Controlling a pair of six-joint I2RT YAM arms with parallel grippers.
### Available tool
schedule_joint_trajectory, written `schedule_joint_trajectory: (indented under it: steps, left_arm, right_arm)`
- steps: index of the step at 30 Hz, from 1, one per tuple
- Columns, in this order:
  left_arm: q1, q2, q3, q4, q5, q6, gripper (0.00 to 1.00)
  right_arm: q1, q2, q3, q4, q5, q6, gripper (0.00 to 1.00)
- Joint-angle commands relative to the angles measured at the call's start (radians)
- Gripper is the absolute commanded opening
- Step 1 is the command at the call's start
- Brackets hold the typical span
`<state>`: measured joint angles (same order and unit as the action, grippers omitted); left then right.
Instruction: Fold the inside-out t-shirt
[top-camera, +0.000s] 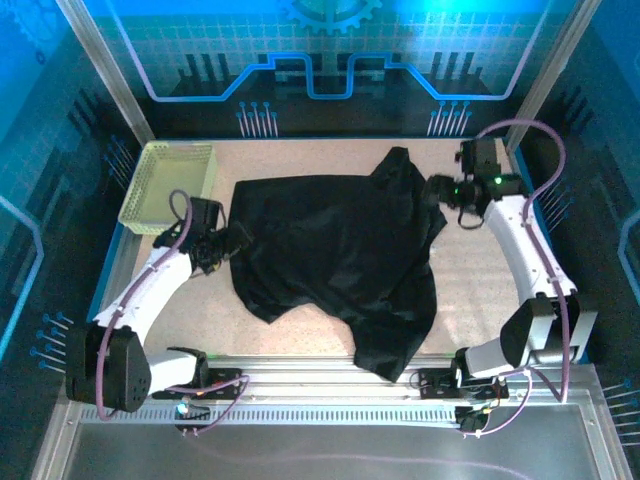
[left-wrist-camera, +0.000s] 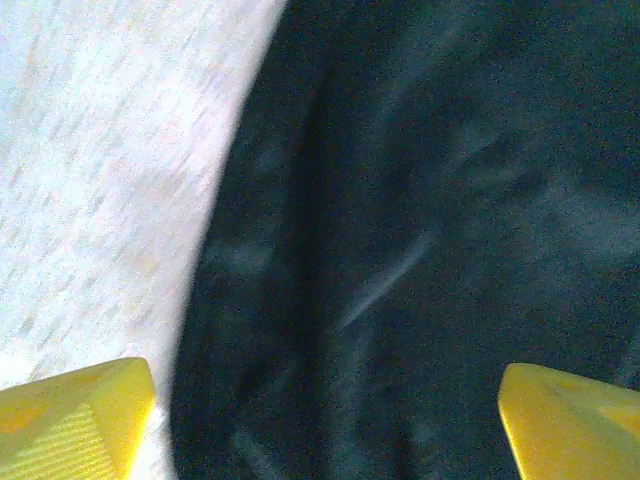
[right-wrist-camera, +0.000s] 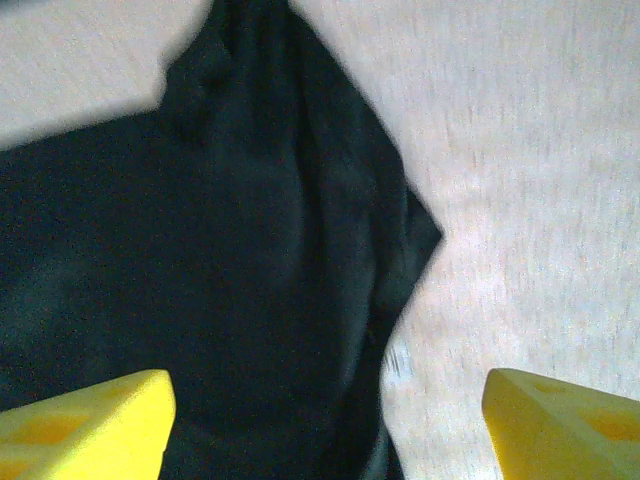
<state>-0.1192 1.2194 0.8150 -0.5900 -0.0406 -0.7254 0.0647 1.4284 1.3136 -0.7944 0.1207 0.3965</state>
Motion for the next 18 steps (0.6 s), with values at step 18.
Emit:
schedule_joint_trajectory:
  steps: [18]
  left_arm:
    - [-0.274,0.012,-0.221,-0.081,0.021,-0.167,0.48]
  right_arm:
    - [0.160,-0.030,-0.429,0.032,0.026,0.119,0.73]
